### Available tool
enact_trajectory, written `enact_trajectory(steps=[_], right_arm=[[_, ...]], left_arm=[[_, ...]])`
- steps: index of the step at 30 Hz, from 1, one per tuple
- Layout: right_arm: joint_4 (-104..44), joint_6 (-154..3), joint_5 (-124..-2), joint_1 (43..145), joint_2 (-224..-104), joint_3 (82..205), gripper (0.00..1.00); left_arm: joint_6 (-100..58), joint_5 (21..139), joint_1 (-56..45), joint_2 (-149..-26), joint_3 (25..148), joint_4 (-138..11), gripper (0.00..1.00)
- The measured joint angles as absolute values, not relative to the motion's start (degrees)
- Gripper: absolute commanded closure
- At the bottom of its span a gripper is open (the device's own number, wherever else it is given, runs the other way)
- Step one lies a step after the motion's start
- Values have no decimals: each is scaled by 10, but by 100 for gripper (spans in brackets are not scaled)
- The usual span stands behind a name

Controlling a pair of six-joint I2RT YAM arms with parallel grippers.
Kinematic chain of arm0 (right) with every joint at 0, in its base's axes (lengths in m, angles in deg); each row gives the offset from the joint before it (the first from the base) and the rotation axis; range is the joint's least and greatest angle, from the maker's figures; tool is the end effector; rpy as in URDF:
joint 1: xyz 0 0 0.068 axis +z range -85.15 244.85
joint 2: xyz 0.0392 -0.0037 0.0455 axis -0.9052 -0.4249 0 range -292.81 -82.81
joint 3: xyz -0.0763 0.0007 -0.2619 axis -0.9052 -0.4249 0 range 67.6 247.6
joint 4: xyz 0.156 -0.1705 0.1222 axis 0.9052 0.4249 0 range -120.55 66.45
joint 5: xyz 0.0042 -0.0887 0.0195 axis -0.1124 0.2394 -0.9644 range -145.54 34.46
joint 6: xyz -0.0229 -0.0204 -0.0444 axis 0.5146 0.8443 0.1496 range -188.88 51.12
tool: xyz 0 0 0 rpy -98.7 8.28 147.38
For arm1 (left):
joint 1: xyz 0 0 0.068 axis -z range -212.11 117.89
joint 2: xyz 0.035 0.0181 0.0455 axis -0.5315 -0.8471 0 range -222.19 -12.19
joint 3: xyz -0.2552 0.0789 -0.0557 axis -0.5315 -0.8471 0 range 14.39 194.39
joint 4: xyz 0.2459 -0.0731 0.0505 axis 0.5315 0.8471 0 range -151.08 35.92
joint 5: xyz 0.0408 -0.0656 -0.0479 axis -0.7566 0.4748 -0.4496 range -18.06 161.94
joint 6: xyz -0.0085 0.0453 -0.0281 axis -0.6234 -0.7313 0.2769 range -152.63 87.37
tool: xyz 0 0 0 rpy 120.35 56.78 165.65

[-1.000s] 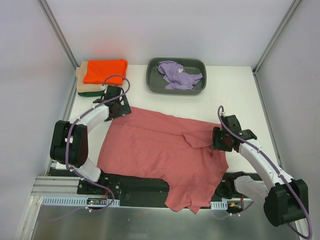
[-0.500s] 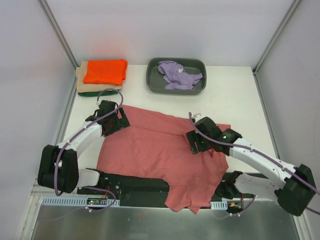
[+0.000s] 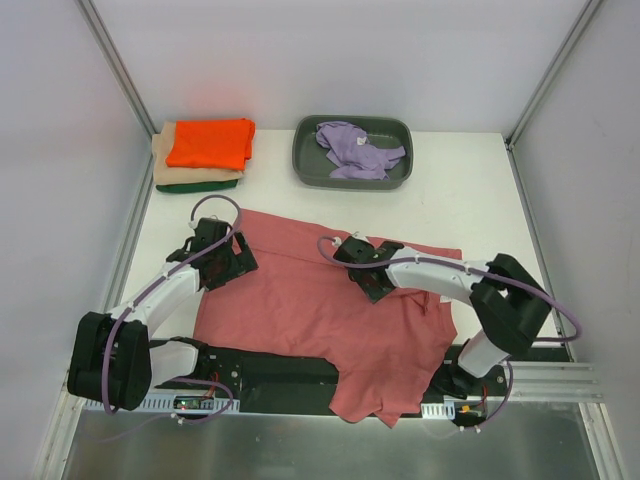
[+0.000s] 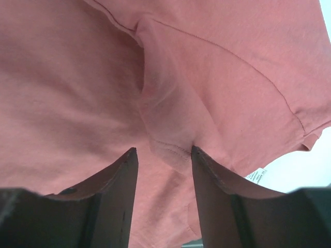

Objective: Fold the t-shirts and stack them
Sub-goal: Fold the flattened tshirt in 1/3 of the way

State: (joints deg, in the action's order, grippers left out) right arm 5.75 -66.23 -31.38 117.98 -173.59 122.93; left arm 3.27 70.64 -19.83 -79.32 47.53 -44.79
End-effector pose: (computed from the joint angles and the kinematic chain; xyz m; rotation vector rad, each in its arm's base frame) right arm 0.1865 0.2243 0.1831 -1.1627 2.3923 -0.3325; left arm 0.2191 -0.0468 0.1852 -0.5173 2.4240 -0.3396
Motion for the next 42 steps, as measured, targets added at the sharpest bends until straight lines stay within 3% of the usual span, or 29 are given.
enact_trajectory(steps=[10,13,17,23,38,42], right_arm=[[78,-688,-278,1182,-1780,1236,53],[78,-692,-276,1186,-1786,1236,68],[79,-700,-269,1189,-1796,1241,75],[86,-710,-258,1189,-1797,1251,99],[129,-739,-405,1188,-1750,1286,99],[135,-742,-454,1181,-1750,1300,93]], left_arm=[[32,710,-198,-793,475,-448,1],[32,710,-198,-793,475,-449,1],[32,710,-198,-793,475,-449,1],[32,710,-198,-793,475,-449,1],[32,709,-198,-791,475,-449,1],[32,709,-198,-787,475,-449,1]])
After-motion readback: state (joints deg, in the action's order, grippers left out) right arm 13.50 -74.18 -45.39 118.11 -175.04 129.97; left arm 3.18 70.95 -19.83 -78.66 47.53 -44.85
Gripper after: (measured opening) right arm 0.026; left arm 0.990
